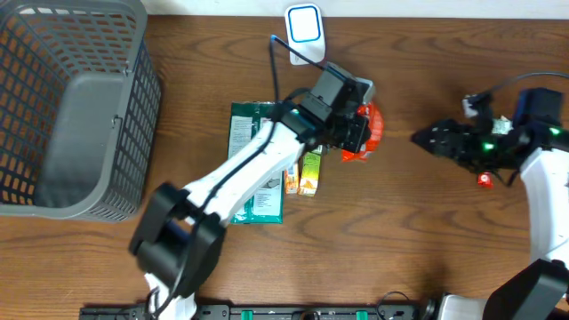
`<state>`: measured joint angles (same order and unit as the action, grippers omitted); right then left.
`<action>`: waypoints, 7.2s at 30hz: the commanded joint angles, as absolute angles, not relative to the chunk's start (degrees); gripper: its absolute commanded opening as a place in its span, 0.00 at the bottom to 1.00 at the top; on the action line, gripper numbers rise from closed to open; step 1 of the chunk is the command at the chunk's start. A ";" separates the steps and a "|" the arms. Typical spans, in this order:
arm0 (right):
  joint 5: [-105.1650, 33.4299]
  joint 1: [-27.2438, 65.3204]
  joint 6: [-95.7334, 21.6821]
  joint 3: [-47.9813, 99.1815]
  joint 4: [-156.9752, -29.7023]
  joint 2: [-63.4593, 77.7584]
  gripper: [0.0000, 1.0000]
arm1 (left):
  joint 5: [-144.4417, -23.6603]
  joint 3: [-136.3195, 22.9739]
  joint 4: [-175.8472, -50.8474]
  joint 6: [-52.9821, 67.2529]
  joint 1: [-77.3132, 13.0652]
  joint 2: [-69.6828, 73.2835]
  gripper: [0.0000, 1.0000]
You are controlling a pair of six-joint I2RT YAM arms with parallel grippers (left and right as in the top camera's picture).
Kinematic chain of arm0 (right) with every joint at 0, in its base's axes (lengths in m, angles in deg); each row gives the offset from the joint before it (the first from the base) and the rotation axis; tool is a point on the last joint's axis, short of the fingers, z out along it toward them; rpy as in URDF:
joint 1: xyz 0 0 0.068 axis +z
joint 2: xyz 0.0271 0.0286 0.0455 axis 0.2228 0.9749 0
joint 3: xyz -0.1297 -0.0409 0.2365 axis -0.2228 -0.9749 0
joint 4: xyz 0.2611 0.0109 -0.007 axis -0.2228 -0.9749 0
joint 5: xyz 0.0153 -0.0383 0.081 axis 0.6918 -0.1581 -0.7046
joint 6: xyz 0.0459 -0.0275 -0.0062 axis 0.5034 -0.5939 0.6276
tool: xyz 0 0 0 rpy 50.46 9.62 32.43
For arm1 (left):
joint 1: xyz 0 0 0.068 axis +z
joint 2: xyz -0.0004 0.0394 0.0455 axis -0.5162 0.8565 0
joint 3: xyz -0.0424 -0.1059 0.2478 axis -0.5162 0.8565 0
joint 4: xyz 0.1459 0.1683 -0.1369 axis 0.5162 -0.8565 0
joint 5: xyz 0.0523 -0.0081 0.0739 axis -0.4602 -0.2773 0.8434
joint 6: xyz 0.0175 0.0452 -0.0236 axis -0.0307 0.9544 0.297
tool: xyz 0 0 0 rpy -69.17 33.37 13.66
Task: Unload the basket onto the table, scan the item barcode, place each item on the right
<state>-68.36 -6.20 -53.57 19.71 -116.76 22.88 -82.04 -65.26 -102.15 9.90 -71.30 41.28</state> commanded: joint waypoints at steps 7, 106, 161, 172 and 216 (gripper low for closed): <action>-65.58 -6.85 -55.52 19.14 -116.63 22.31 0.99 | -85.56 -65.00 -84.14 6.64 -79.41 54.20 0.12; -14.79 9.08 -39.23 -2.82 -84.80 30.35 0.01 | -54.65 -64.98 -130.76 9.00 -57.99 21.13 0.84; -37.39 4.23 -42.01 -1.62 -89.33 24.71 0.24 | -53.78 -64.98 -130.04 9.03 -57.97 21.13 0.84; -42.26 22.90 -37.97 11.91 -96.76 24.73 0.56 | -54.46 -65.11 -129.90 8.57 -48.81 14.27 0.84; -21.45 50.48 -15.58 13.79 -84.91 40.03 0.57 | -54.46 -65.11 -132.90 8.59 -43.94 10.36 0.84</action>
<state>-22.85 49.61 -16.79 13.55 -85.11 38.61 -54.74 -64.74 -132.75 8.68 -44.20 10.18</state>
